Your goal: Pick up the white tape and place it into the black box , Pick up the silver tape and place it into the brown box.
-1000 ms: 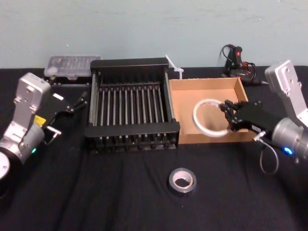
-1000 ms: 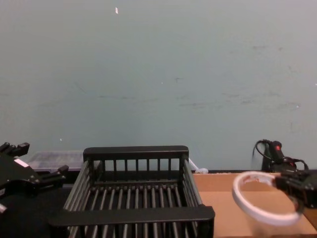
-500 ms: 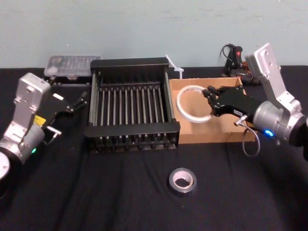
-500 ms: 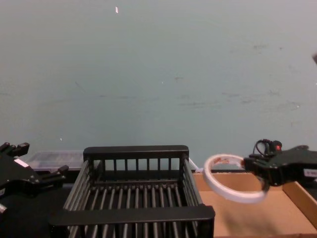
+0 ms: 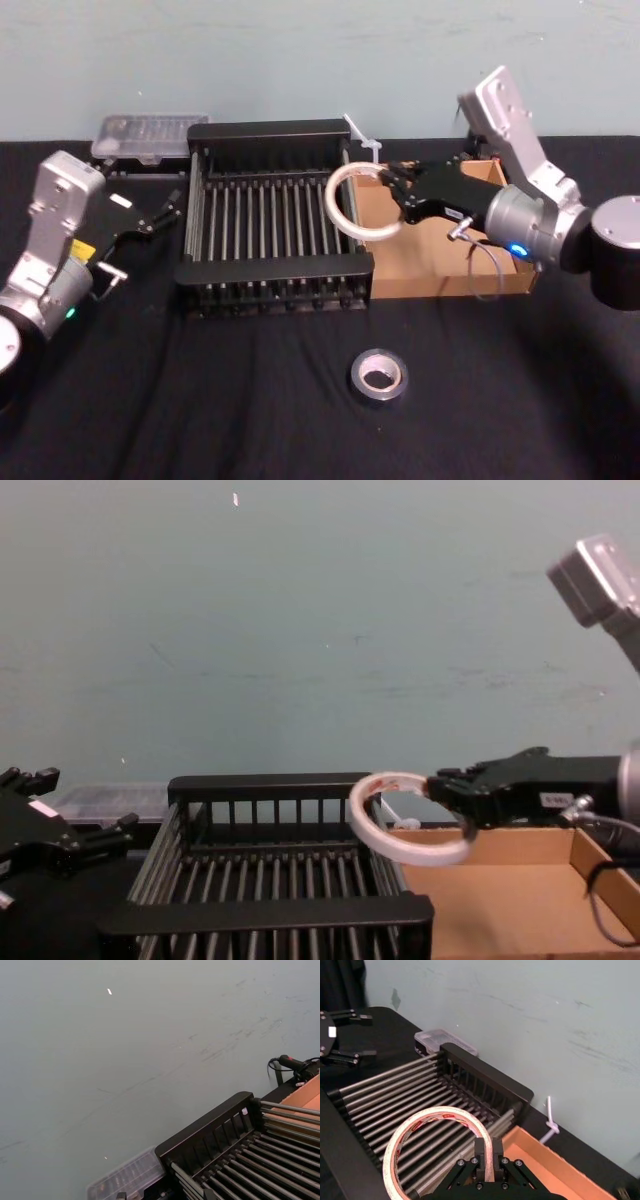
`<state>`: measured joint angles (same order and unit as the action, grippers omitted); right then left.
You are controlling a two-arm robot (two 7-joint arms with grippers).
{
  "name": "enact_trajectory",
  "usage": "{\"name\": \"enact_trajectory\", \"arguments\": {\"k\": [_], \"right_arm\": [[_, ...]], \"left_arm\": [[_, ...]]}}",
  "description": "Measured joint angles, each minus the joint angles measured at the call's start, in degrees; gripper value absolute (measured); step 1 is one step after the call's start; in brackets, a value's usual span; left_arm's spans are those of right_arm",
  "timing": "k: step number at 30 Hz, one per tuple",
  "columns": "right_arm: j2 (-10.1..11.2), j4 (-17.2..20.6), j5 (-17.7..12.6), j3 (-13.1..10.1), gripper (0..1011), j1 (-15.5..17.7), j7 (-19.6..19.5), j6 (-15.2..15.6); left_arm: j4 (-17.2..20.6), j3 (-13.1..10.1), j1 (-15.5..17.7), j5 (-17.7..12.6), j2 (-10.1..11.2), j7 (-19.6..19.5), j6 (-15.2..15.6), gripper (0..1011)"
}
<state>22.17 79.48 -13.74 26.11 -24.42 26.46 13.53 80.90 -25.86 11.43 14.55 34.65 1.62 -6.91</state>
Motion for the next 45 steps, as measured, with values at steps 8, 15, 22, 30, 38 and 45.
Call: {"name": "enact_trajectory", "arguments": {"k": [8,15,22,30,38,45], "right_arm": [[-1.81,-2.86,0.96,2.13,93,-2.89,1.10,-0.77],[-3.61,-5.49,1.40,3.66,93,-5.15,1.99,-1.56],[-4.86,-7.37,1.51,4.52,93,-6.55,2.47,-2.10],[-5.53,-8.44,1.65,4.99,93,-7.25,2.63,-2.72],[-5.48,-8.36,1.65,4.94,94,-7.19,2.63,-2.68],[-5.45,-8.27,1.65,4.91,93,-7.16,2.62,-2.60]], "left_arm": [[0.00,0.00,0.00,0.00,0.00,0.00,0.00,1001],[0.00,0.00,0.00,0.00,0.00,0.00,0.00,1001],[0.00,0.00,0.00,0.00,0.00,0.00,0.00,1001],[0.00,0.00,0.00,0.00,0.00,0.00,0.00,1001],[0.00,0.00,0.00,0.00,0.00,0.00,0.00,1001],[0.00,0.00,0.00,0.00,0.00,0.00,0.00,1001]]}}
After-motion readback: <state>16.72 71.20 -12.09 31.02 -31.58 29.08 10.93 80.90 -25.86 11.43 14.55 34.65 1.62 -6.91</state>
